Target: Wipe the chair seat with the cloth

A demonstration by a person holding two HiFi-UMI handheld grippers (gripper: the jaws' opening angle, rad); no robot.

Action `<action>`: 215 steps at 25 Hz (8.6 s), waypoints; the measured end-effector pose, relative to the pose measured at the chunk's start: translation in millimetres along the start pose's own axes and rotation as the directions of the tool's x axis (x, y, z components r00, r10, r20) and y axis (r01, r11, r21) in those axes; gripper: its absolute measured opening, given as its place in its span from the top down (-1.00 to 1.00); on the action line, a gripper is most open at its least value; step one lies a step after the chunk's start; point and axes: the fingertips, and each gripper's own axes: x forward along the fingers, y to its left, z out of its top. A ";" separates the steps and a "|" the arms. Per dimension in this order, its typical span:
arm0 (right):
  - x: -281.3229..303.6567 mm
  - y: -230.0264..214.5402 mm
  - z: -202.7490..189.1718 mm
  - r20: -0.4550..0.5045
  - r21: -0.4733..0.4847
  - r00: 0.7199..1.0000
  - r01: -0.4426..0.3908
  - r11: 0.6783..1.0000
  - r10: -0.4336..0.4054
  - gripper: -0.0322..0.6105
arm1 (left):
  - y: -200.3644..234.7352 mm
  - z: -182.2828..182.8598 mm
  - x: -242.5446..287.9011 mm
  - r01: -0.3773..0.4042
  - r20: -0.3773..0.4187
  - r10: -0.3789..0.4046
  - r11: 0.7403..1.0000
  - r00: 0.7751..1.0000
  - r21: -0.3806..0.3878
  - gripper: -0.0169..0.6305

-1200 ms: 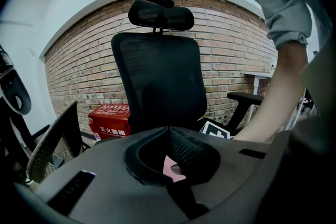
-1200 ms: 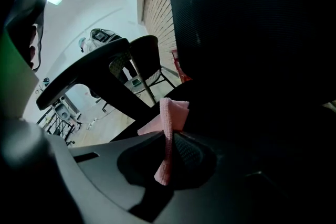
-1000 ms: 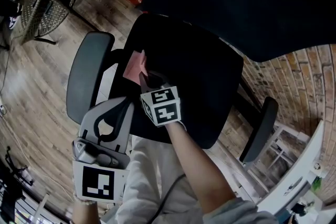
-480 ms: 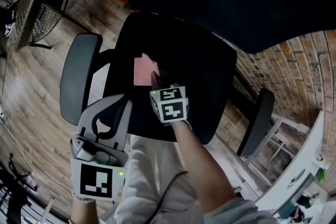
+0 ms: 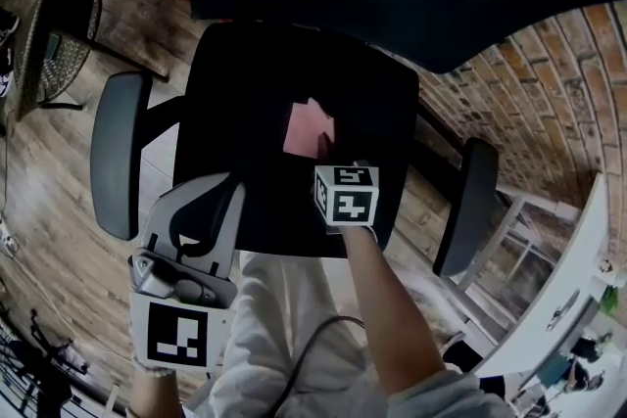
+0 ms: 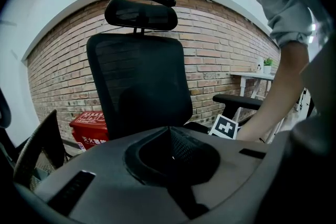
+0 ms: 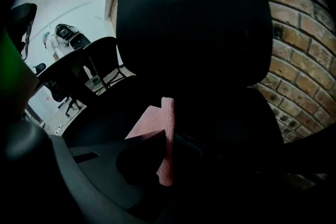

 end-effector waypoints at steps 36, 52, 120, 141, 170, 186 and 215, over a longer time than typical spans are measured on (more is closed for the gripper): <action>-42.6 22.7 -59.9 -0.019 0.147 1.000 -0.003 0.989 0.006 0.73 | -4.3 -16.1 -26.4 -0.024 -0.014 0.024 1.000 1.000 -0.002 0.89; -21.6 223.3 -39.9 -0.059 -0.115 0.931 -0.365 0.924 0.360 0.73 | 28.8 -50.6 -78.2 -0.145 -0.049 0.141 0.985 0.989 -0.096 0.89; -112.3 47.4 -160.9 -0.144 0.023 0.985 -0.089 0.996 0.092 0.73 | -11.8 -21.7 -39.6 -0.079 -0.034 0.078 0.996 0.996 -0.045 0.89; -73.5 285.8 -123.6 -0.189 -0.318 0.865 -0.502 0.804 0.465 0.73 | 25.0 -51.2 -96.4 -0.187 -0.046 0.183 0.979 0.982 -0.085 0.89; -156.4 -14.3 -212.5 -0.258 -0.123 0.965 0.021 0.992 -0.053 0.73 | -43.0 -1.8 -35.7 -0.034 0.004 0.034 0.999 0.999 -0.020 0.89; -206.3 -51.0 -211.4 -0.243 -0.152 0.966 0.045 0.987 -0.081 0.73 | -72.6 43.5 -29.9 0.016 0.041 -0.019 0.998 0.999 0.058 0.89; -465.5 48.4 202.0 0.542 -0.312 0.819 -0.010 0.950 0.187 0.73 | -28.6 293.8 -175.5 -0.112 0.289 0.120 0.993 0.950 -0.042 0.89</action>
